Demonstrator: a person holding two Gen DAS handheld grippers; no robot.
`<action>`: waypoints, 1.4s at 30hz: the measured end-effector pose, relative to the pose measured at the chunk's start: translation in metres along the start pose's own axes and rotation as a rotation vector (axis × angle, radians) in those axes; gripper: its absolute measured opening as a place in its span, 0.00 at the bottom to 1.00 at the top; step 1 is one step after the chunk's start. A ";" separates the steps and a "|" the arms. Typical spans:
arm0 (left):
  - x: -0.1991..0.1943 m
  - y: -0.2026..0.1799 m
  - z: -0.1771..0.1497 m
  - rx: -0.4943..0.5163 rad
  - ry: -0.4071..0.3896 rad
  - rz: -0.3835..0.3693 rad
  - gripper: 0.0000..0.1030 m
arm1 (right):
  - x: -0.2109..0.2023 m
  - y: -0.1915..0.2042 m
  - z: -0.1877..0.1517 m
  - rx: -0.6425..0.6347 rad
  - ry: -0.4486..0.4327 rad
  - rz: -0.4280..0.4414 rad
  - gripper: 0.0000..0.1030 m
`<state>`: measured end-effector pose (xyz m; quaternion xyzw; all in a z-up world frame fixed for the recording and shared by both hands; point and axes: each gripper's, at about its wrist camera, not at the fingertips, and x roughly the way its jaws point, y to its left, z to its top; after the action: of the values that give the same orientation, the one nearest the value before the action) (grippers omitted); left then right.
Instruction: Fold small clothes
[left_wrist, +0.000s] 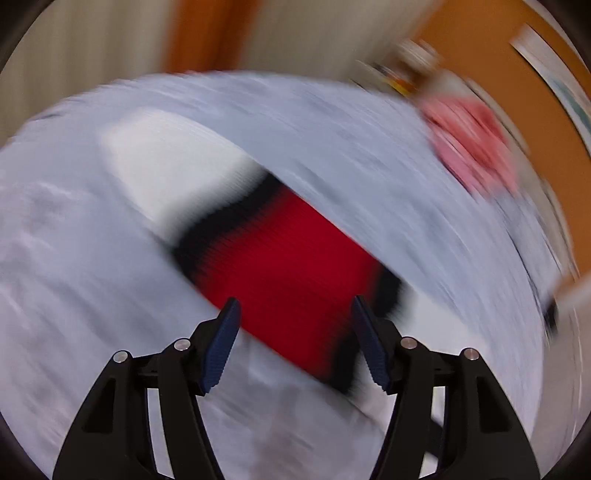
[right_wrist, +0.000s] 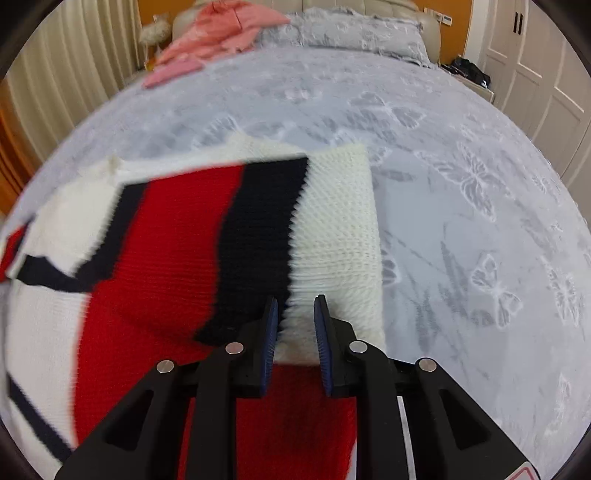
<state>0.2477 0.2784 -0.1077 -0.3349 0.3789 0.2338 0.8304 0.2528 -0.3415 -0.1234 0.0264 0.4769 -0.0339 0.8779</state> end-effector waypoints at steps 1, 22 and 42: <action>0.000 0.018 0.016 -0.033 -0.039 0.044 0.59 | -0.009 0.004 -0.001 -0.010 -0.012 0.005 0.20; -0.111 -0.146 0.034 0.322 -0.207 -0.357 0.05 | -0.094 0.037 -0.065 -0.004 -0.027 0.068 0.45; -0.157 -0.186 -0.020 0.317 -0.136 -0.393 0.06 | -0.079 -0.054 -0.052 0.146 -0.044 0.036 0.46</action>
<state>0.2626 0.1189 0.0769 -0.2512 0.2818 0.0278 0.9256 0.1619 -0.3882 -0.0866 0.0983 0.4531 -0.0534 0.8844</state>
